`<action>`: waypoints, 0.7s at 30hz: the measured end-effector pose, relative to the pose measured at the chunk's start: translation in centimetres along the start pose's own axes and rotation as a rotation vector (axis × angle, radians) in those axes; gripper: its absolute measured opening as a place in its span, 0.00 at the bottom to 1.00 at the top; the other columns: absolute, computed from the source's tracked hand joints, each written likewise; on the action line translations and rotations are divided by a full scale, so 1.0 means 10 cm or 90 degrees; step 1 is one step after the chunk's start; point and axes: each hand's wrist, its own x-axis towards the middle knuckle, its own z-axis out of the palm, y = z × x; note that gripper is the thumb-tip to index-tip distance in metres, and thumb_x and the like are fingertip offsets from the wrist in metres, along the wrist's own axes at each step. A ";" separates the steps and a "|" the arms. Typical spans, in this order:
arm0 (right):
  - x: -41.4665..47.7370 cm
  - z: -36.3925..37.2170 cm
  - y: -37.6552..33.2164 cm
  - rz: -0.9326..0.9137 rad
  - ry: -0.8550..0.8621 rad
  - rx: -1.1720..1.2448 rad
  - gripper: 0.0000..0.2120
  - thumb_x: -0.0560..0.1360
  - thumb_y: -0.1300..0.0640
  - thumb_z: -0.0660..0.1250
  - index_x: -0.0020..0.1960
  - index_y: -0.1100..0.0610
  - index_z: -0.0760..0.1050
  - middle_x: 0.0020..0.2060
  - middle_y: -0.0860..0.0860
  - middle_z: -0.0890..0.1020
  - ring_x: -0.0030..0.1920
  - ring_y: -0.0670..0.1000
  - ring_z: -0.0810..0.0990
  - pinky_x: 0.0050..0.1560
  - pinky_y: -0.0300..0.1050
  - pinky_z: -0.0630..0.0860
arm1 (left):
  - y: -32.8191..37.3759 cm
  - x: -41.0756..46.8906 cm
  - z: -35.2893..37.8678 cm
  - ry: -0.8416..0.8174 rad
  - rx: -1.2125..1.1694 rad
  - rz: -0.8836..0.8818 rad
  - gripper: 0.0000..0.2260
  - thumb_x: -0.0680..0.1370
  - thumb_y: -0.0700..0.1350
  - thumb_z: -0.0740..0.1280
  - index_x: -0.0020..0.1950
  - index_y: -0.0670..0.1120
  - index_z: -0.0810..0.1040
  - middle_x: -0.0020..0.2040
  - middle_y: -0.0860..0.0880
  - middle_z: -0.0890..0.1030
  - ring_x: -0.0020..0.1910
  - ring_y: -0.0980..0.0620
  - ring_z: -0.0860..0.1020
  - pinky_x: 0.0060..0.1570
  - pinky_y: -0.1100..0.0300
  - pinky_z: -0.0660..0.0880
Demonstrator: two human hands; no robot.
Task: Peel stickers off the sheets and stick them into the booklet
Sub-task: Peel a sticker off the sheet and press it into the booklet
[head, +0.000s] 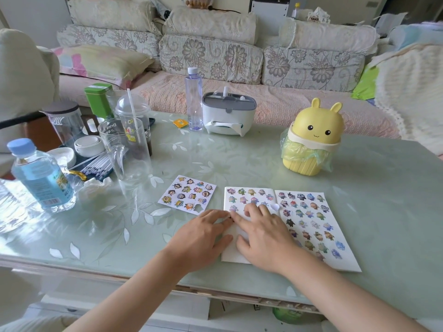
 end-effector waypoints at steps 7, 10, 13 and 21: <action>-0.13 -0.05 0.15 -0.048 0.005 0.034 0.26 0.79 0.42 0.55 0.76 0.47 0.65 0.68 0.49 0.68 0.67 0.54 0.66 0.64 0.54 0.70 | 0.07 0.04 0.01 0.011 0.021 -0.048 0.29 0.79 0.58 0.48 0.65 0.44 0.81 0.67 0.52 0.78 0.67 0.53 0.75 0.62 0.60 0.73; -0.15 -0.04 0.24 -0.063 0.018 0.124 0.23 0.80 0.44 0.59 0.73 0.48 0.70 0.66 0.49 0.70 0.66 0.53 0.68 0.64 0.51 0.70 | 0.13 0.08 -0.01 0.035 0.019 -0.059 0.25 0.80 0.56 0.51 0.63 0.46 0.82 0.64 0.53 0.80 0.64 0.52 0.76 0.58 0.61 0.74; -0.10 -0.09 0.47 0.014 0.112 0.230 0.17 0.80 0.49 0.62 0.67 0.48 0.75 0.59 0.47 0.73 0.60 0.49 0.73 0.57 0.50 0.74 | 0.14 0.17 -0.04 0.039 0.004 -0.098 0.16 0.83 0.52 0.59 0.63 0.49 0.81 0.64 0.56 0.78 0.64 0.53 0.74 0.58 0.62 0.70; 0.01 -0.01 1.07 0.224 0.127 0.309 0.18 0.74 0.38 0.68 0.55 0.50 0.82 0.45 0.44 0.78 0.49 0.50 0.79 0.48 0.45 0.75 | 0.41 0.75 -0.19 0.104 -0.035 -0.124 0.11 0.81 0.48 0.63 0.62 0.49 0.80 0.58 0.53 0.78 0.54 0.51 0.77 0.46 0.61 0.69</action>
